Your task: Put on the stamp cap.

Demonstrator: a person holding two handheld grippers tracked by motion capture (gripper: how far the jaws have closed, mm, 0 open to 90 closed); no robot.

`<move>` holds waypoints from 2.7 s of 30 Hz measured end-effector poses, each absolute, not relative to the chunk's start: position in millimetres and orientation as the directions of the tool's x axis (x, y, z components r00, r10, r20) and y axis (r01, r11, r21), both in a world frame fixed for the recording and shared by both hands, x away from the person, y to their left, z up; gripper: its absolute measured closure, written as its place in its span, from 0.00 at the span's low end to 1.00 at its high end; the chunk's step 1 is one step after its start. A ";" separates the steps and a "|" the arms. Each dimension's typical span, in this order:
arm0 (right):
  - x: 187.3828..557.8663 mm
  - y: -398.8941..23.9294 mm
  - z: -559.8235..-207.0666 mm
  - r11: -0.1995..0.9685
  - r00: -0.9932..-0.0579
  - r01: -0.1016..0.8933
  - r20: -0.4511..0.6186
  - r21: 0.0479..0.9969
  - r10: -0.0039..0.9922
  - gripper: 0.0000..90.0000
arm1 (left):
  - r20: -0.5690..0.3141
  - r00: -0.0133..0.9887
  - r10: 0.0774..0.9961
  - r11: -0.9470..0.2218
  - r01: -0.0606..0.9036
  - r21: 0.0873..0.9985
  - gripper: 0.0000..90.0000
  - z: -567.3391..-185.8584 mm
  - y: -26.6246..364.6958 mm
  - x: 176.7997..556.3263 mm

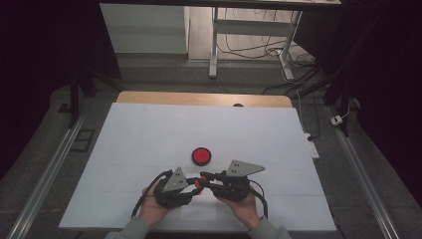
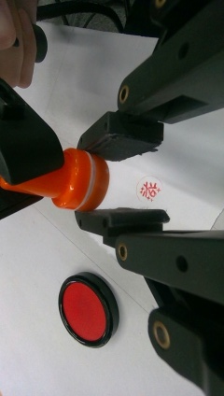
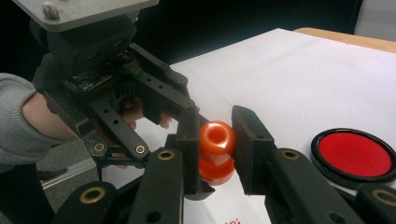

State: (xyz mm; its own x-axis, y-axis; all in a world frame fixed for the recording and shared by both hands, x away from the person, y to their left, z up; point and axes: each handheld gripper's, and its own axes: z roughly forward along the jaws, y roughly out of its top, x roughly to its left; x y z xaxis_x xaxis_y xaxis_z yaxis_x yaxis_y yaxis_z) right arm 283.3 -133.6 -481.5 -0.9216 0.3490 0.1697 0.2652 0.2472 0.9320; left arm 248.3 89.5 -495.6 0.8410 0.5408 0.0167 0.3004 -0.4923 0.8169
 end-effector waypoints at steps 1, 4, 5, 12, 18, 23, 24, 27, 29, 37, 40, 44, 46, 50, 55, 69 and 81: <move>283.3 -133.6 -481.6 0.248 -0.921 0.265 0.170 0.932 0.350 0.80 | 0.018 0.840 0.542 -0.493 0.300 0.817 0.72 -495.6 89.1 248.1; 283.4 -133.9 -481.5 0.247 -0.921 0.266 0.170 0.932 0.351 0.80 | 0.024 0.838 0.546 -0.494 0.299 0.816 0.72 -495.2 88.2 247.6; 283.5 -134.1 -481.5 0.246 -0.921 0.266 0.170 0.932 0.351 0.80 | 0.027 0.837 0.547 -0.495 0.297 0.816 0.72 -495.0 88.0 247.4; 282.9 -134.6 -480.5 0.240 -0.921 0.261 0.167 0.935 0.351 0.80 | 0.051 0.830 0.555 -0.497 0.281 0.821 0.73 -493.8 87.0 244.7; 281.6 -134.6 -479.9 0.241 -0.923 0.249 0.155 0.938 0.351 0.81 | 0.061 0.825 0.561 -0.496 0.276 0.823 0.73 -493.1 86.6 243.1; 280.9 -134.7 -479.9 0.239 -0.925 0.240 0.147 0.941 0.351 0.81 | 0.062 0.823 0.565 -0.496 0.278 0.822 0.73 -492.8 86.3 242.6; 280.8 -134.6 -480.1 0.239 -0.925 0.241 0.147 0.941 0.351 0.81 | 0.061 0.823 0.564 -0.497 0.279 0.822 0.73 -492.8 86.3 242.5; 280.3 -134.5 -480.3 0.243 -0.925 0.238 0.143 0.940 0.352 0.81 | 0.059 0.822 0.566 -0.495 0.282 0.822 0.73 -492.9 86.0 242.5; 280.0 -134.2 -480.6 0.244 -0.925 0.234 0.139 0.941 0.354 0.81 | 0.062 0.820 0.569 -0.498 0.283 0.820 0.73 -492.9 85.7 242.2; 279.4 -133.6 -483.9 0.243 -0.923 0.235 0.137 0.941 0.360 0.81 | 0.074 0.818 0.571 -0.513 0.285 0.810 0.73 -493.7 84.5 241.8; 279.0 -133.3 -484.4 0.245 -0.923 0.234 0.136 0.941 0.360 0.81 | 0.075 0.817 0.571 -0.517 0.287 0.807 0.73 -494.0 84.2 241.9; 279.0 -133.2 -485.5 0.246 -0.924 0.232 0.133 0.941 0.359 0.81 | 0.068 0.815 0.575 -0.517 0.298 0.802 0.73 -494.1 83.9 241.9; 279.0 -132.4 -486.4 0.249 -0.924 0.230 0.131 0.941 0.359 0.81 | 0.062 0.817 0.574 -0.518 0.303 0.800 0.73 -494.2 84.2 242.2; 279.0 -132.3 -486.3 0.251 -0.926 0.227 0.128 0.941 0.355 0.81 | 0.053 0.819 0.571 -0.519 0.310 0.797 0.73 -493.6 84.5 242.8; 278.3 -132.2 -489.3 0.254 -0.926 0.229 0.129 0.940 0.356 0.81 | 0.045 0.820 0.570 -0.526 0.322 0.787 0.73 -494.6 83.6 243.3; 279.0 -131.1 -489.7 0.255 -0.923 0.227 0.124 0.940 0.364 0.81 | 0.061 0.823 0.565 -0.526 0.302 0.795 0.72 -497.9 85.7 244.5; 279.4 -131.7 -489.6 0.255 -0.923 0.226 0.123 0.940 0.363 0.81 | 0.060 0.824 0.563 -0.523 0.300 0.798 0.72 -498.5 85.6 245.0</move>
